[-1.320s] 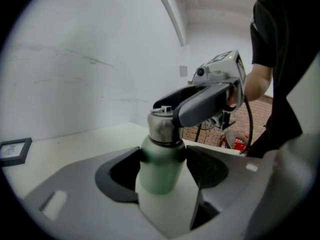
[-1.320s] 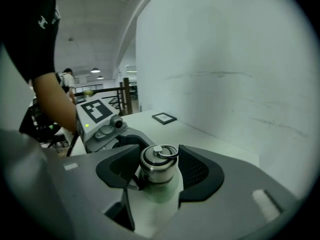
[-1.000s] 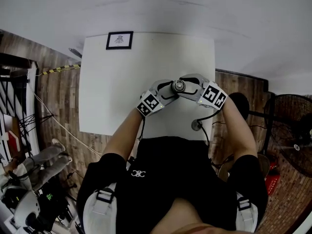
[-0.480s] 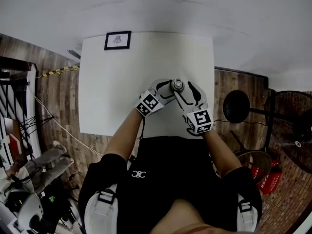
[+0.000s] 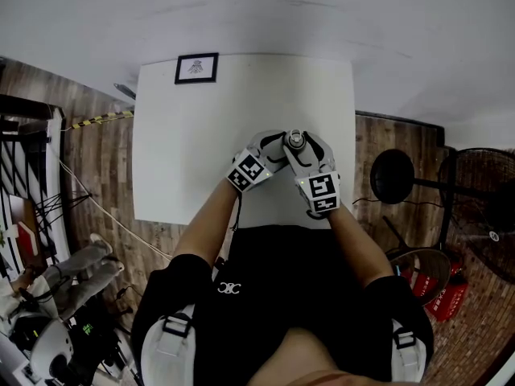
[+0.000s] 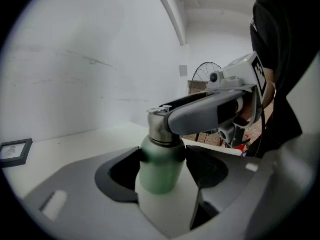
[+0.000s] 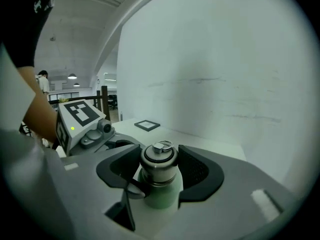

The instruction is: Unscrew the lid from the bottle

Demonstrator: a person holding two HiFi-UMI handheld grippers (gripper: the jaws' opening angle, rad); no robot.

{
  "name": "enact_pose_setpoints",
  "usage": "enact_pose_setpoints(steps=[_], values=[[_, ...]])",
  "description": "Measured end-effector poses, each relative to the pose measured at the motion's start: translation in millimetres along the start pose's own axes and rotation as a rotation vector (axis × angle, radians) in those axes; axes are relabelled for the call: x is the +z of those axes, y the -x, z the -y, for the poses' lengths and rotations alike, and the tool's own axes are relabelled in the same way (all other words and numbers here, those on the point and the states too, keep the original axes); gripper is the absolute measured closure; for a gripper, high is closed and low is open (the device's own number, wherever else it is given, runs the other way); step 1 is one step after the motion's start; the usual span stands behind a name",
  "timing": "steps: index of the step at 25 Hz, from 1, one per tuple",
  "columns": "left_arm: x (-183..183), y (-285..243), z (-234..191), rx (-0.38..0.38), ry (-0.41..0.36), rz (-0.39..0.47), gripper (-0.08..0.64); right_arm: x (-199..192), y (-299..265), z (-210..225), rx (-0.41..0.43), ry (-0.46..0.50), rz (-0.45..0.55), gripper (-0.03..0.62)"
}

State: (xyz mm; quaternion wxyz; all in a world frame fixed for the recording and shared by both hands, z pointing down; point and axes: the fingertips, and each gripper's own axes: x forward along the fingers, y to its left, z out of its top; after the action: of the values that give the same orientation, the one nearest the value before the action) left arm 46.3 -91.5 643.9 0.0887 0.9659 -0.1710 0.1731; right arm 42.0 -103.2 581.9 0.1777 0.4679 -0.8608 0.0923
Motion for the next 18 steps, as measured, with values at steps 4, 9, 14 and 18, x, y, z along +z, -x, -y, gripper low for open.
enact_pose_setpoints(steps=[4,9,14,18], values=[[-1,0,0,-0.005,-0.003,0.003,0.219,-3,1,-3,0.243,0.078,-0.003,0.351],[1,0,1,-0.006,-0.007,0.010,0.218,-4,5,-6,0.592,0.228,-0.053,0.354],[1,2,1,-0.004,-0.005,0.009,0.219,3,6,-6,0.659,0.201,-0.092,0.356],[-1,0,-1,0.000,-0.002,0.008,0.218,16,21,4,0.503,-0.028,0.017,0.354]])
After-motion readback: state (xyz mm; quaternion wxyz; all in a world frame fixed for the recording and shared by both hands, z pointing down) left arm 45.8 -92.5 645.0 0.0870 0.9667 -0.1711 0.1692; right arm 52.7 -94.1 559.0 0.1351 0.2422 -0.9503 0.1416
